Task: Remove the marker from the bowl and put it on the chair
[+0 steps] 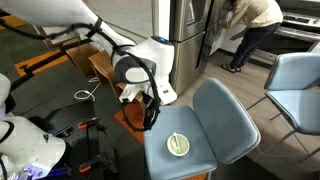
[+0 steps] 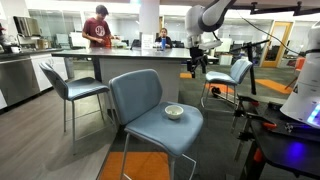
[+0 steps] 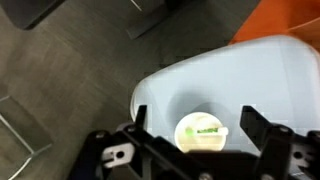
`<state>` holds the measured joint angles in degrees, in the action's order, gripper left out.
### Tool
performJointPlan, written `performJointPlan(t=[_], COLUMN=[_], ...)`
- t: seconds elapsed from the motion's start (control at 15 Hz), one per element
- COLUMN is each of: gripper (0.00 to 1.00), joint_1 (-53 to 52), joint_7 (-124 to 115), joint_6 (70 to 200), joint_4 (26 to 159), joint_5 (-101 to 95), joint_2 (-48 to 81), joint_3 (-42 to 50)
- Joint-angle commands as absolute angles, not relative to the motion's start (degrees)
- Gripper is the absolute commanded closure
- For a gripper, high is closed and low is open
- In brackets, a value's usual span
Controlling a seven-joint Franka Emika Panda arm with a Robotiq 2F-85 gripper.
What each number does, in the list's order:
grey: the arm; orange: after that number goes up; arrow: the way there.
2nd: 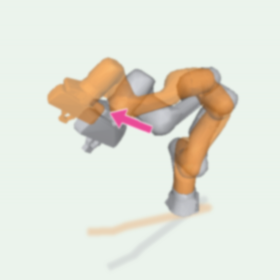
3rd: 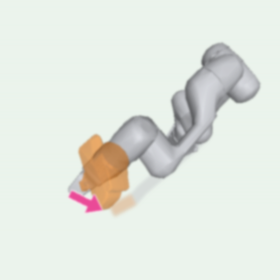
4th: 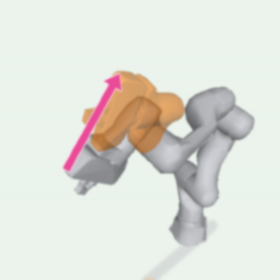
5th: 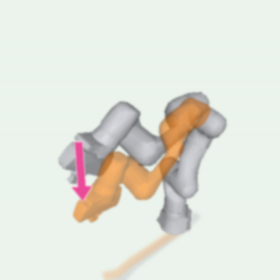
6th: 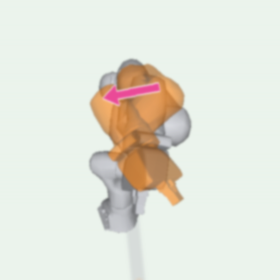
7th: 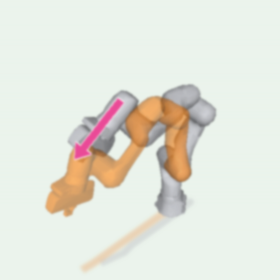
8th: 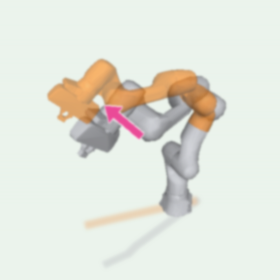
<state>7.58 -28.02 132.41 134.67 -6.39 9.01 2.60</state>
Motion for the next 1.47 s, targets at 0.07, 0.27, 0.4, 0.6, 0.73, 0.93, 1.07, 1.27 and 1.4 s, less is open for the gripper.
performJointPlan(t=[0.07, 0.27, 0.4, 0.6, 0.73, 0.93, 1.07, 1.27, 1.4], gripper=[0.0, 0.0, 0.0, 0.0, 0.0, 0.0, 0.0, 0.0, 0.0], joint_1=[7.0, 7.4, 8.2, 9.3, 10.0, 11.2, 12.0, 13.2, 13.7], joint_7=[-29.0, -28.2, -27.8, -28.4, -28.4, -28.3, -28.3, -28.3, -28.1], joint_6=[142.1, 146.8, 147.4, 147.2, 147.3, 147.3, 147.1, 146.6, 146.3], joint_4=[127.9, 122.0, 117.9, 112.5, 109.6, 106.0, 103.8, 100.7, 98.9], joint_5=[5.7, 12.1, 16.2, 21.6, 24.1, 27.2, 29.0, 31.0, 31.6], joint_2=[20.8, 29.6, 34.9, 41.3, 44.8, 48.6, 50.9, 54.1, 56.2], joint_3=[4.9, 5.5, 5.2, 4.9, 4.9, 4.6, 4.3, 4.0, 3.8])
